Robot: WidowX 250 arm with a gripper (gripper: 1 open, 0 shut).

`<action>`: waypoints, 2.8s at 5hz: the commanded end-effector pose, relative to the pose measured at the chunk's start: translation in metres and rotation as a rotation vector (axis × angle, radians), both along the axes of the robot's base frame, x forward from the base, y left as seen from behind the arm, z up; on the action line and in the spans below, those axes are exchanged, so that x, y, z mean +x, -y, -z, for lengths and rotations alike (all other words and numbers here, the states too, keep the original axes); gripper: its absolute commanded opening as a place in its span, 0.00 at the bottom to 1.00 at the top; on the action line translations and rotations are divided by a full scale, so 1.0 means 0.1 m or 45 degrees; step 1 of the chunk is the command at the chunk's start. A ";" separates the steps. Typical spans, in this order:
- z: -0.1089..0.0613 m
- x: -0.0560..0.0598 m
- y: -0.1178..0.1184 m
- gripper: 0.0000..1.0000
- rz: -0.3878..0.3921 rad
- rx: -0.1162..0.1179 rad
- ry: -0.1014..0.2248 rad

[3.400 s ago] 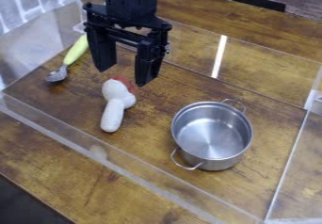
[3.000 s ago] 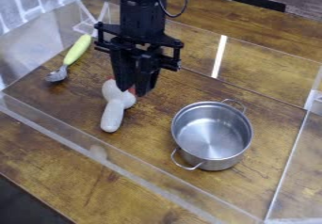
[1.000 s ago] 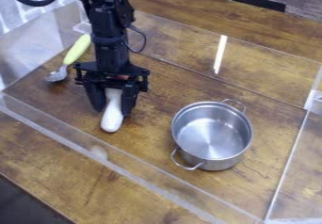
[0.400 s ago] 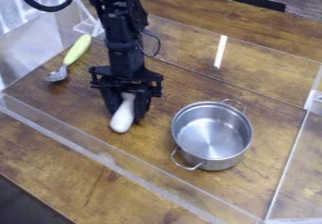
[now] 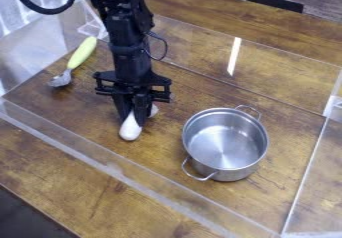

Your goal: Put the mushroom in the silver pot

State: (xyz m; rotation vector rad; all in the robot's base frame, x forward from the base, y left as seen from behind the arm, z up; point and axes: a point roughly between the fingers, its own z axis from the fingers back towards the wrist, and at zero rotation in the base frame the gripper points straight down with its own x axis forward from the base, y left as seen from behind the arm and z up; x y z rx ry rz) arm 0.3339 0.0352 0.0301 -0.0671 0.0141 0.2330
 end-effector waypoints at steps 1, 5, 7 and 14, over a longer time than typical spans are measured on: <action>-0.14 0.10 -0.19 1.00 0.019 0.013 0.055; -0.62 0.14 0.36 0.00 0.322 0.010 0.176; -1.01 0.16 0.99 0.00 0.498 0.006 0.245; -0.44 0.04 1.48 1.00 0.391 0.125 0.082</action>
